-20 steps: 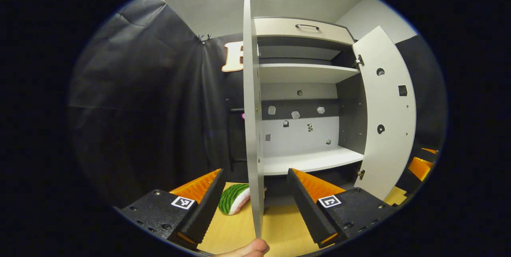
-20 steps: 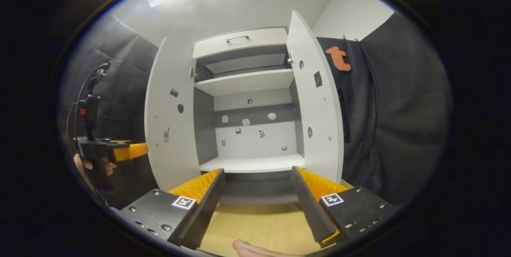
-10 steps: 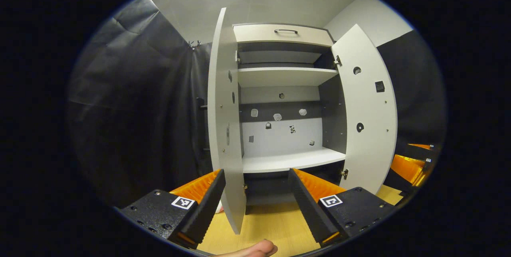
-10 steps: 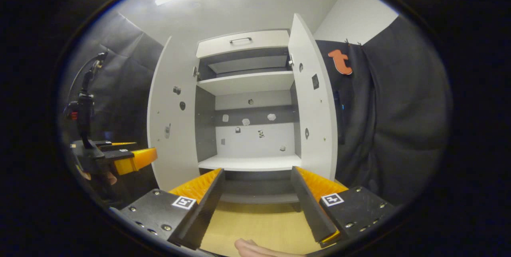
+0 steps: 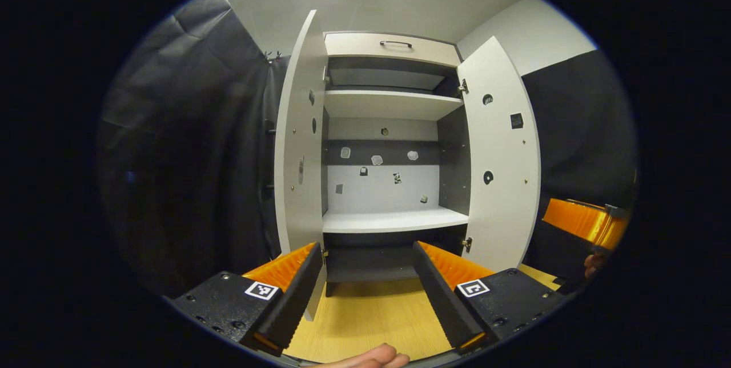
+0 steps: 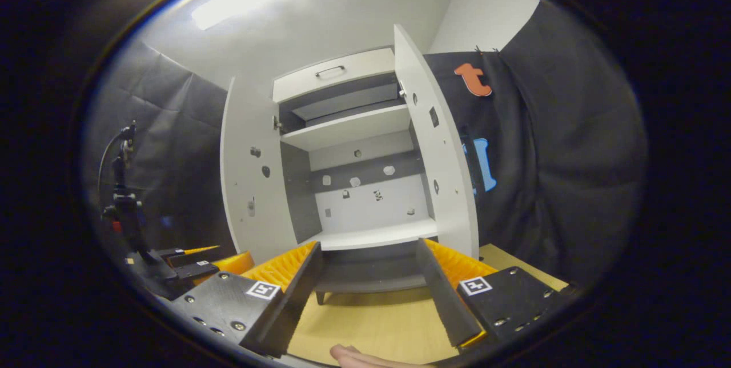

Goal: Open the right door of the double-door shoe cabinet with the right hand, and open the left door with the left hand.

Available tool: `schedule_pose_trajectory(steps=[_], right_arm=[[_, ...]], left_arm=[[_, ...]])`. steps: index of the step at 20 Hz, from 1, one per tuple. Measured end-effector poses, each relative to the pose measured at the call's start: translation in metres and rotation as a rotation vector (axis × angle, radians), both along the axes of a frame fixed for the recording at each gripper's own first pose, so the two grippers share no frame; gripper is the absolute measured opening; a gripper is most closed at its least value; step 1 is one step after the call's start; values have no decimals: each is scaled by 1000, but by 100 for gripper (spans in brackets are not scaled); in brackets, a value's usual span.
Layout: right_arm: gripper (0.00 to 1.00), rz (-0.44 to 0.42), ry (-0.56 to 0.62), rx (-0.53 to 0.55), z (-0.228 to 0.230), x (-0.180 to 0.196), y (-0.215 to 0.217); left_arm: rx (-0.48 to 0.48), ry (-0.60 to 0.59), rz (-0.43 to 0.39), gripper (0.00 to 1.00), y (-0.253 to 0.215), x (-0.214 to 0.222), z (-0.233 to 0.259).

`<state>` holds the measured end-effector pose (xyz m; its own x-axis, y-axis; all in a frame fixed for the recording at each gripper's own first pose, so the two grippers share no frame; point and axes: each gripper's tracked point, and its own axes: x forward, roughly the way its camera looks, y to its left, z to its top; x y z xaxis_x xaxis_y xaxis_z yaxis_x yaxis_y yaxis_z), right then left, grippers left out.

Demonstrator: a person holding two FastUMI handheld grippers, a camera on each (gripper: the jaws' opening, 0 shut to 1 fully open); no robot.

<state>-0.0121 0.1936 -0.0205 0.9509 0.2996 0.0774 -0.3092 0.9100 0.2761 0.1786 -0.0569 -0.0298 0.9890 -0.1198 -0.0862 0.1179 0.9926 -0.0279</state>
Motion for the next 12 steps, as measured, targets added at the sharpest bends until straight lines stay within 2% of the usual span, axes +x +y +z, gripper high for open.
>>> schedule_pose_trajectory(steps=[6,9,10,12], right_arm=[[98,-117,-49,-67,6,0,-28],[98,-105,-39,-79,1,3,-26],[94,-98,-35,-76,1,3,-26],[94,-94,-35,-77,0,3,-28]], left_arm=[[-33,-19,21,98,1,1,3],[-43,-16,31,98,2,1,3],[-44,-18,36,97,4,1,3],[-52,-16,33,98,3,1,3]])
